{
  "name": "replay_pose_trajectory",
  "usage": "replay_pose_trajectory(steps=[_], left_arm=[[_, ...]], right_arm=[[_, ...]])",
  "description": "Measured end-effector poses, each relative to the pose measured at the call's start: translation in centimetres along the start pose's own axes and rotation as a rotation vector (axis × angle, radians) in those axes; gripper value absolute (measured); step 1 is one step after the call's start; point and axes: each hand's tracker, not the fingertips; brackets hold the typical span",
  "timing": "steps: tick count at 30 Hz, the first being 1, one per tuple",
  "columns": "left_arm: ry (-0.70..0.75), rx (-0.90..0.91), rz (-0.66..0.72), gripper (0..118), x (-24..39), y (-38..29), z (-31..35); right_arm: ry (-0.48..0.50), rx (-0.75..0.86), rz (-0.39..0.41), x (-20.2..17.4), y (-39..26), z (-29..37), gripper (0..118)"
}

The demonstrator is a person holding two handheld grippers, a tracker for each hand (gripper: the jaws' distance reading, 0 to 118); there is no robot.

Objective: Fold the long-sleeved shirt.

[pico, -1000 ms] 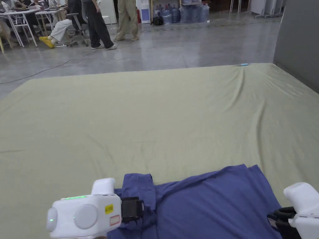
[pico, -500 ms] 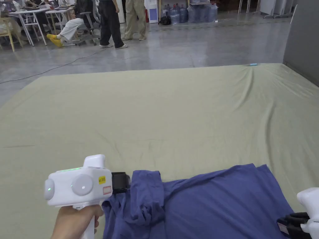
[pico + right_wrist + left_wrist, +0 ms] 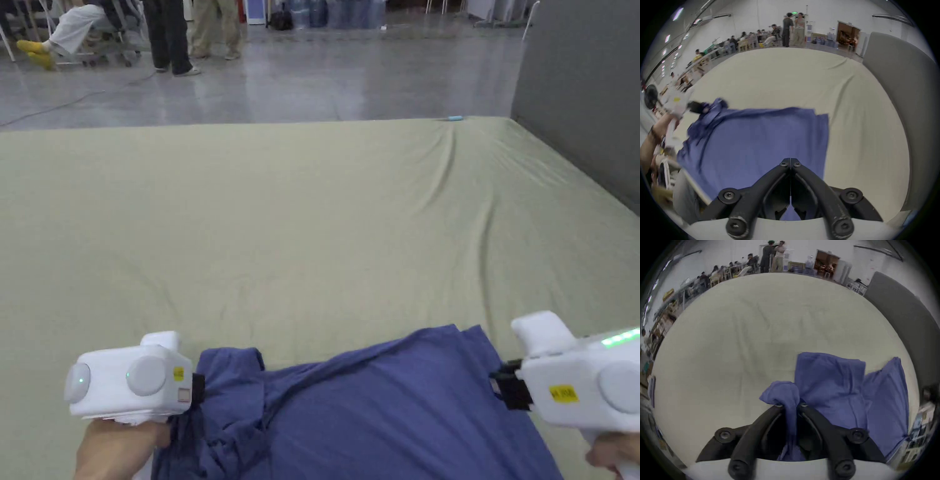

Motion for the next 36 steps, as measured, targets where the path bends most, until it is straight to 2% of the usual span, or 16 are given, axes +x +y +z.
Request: replay_pose_trajectory(steps=[2, 4, 5, 6, 7, 11, 15, 18, 19, 20, 21, 22, 23, 24, 28, 36], left_arm=[[0.017, 0.017, -0.044, 2, 0.6, 0.0, 0.2], [0.004, 0.018, -0.027, 2, 0.4, -0.1, 0.4], [-0.01, 0.02, -0.005, 2, 0.1, -0.1, 0.4], [-0.015, 0.016, 0.009, 2, -0.1, -0.1, 0.4], [-0.017, 0.013, 0.019, 2, -0.4, 0.1, 0.3], [-0.029, 0.001, 0.047, 2, -0.8, 0.2, 0.2], [-0.05, -0.002, 0.044, 2, -0.9, 0.5, 0.1], [-0.048, -0.006, 0.058, 2, -1.2, 0.4, 0.1], [-0.047, -0.01, 0.062, 2, -1.1, 0.5, 0.0], [-0.047, -0.011, 0.062, 2, -1.2, 0.5, -0.1], [-0.046, -0.011, 0.062, 2, -1.2, 0.4, -0.1], [-0.046, -0.01, 0.061, 2, -1.1, 0.4, -0.2], [-0.046, -0.009, 0.062, 2, -1.0, 0.4, -0.3], [-0.042, -0.009, 0.063, 2, -0.9, 0.4, -0.3], [-0.051, 0.032, 0.068, 2, -0.9, 0.2, 1.8], [-0.142, 0.166, -0.003, 2, 0.0, -2.3, 11.7]], right_arm=[[-0.082, -0.025, -0.013, 1.1, 3.1, -2.8, 0], [-0.079, -0.025, -0.061, 2.5, 5.7, -5.6, 5], [-0.081, -0.045, -0.091, 3.3, 6.9, -7.2, 32], [-0.06, -0.069, -0.133, 3.8, 7.8, -8.7, 80], [-0.062, -0.105, -0.146, 4.2, 8.5, -10.2, 98], [-0.089, -0.186, -0.18, 4.4, 10.0, -14.5, 94], [-0.101, -0.244, -0.183, 3.7, 9.9, -16.8, 70], [-0.113, -0.257, -0.179, 3.6, 9.5, -17.6, 68], [-0.122, -0.263, -0.177, 3.5, 9.7, -17.5, 61], [-0.131, -0.268, -0.169, 3.2, 9.8, -17.3, 46], [-0.13, -0.267, -0.162, 3.0, 9.7, -17.1, 8], [-0.102, -0.258, -0.158, 2.8, 9.5, -16.4, 3], [-0.057, -0.24, -0.183, 2.6, 9.2, -16.4, 3], [-0.117, -0.24, -0.172, 2.5, 9.1, -16.3, 3], [-0.097, -0.136, -0.182, 2.7, 9.0, -12.9, 3], [0.037, 0.087, -0.13, 2.8, 4.5, 1.2, 3]])
